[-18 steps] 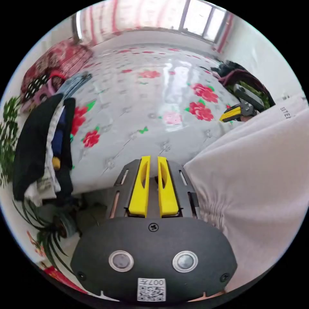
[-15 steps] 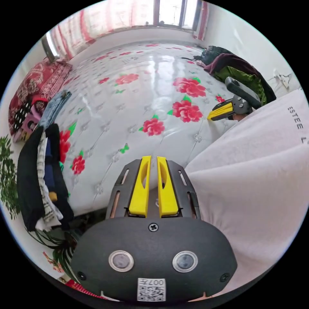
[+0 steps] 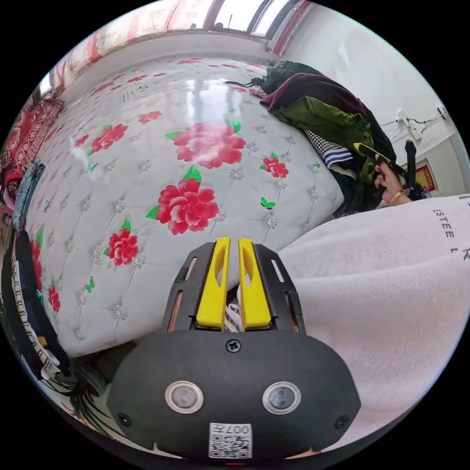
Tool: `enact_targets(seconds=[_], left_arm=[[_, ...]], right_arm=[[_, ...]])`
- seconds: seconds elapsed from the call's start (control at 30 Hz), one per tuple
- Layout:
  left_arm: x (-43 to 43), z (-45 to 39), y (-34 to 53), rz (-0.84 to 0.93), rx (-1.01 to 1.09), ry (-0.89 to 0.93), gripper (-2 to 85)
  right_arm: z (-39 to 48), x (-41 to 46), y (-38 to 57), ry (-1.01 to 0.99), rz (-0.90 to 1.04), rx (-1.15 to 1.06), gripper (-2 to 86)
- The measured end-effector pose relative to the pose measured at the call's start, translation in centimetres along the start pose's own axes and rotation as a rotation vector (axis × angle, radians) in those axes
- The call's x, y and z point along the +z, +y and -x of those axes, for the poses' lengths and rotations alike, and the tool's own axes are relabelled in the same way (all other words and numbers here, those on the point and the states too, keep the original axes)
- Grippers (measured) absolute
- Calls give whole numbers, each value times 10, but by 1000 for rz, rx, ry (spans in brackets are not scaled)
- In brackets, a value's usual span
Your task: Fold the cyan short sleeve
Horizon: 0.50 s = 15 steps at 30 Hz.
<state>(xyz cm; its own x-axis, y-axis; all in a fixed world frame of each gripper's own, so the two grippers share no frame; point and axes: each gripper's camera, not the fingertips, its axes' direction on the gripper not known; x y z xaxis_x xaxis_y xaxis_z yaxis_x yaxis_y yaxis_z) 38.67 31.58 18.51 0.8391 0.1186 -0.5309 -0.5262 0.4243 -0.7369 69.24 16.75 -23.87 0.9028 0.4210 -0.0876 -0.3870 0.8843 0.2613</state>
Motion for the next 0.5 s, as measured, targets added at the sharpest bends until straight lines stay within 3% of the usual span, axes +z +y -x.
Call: enact_targets(seconds=[0.13,0.23,0.33,0.5], left_arm=[[18,-38,-24,-51,-26,32,35],[30,-68,-33,-66,-20,36,41],[38,-97,-31,-66,3,3,45],[42,-126,-15,-81,-22,-35,48]], right_arm=[[-86,-16,-17,96,52,101,92],[-114,-13,-27,49,137,115,97],[-129,-17,-42,-46,228,150,72],[-85,-111,-67,-356,43,-124,15]])
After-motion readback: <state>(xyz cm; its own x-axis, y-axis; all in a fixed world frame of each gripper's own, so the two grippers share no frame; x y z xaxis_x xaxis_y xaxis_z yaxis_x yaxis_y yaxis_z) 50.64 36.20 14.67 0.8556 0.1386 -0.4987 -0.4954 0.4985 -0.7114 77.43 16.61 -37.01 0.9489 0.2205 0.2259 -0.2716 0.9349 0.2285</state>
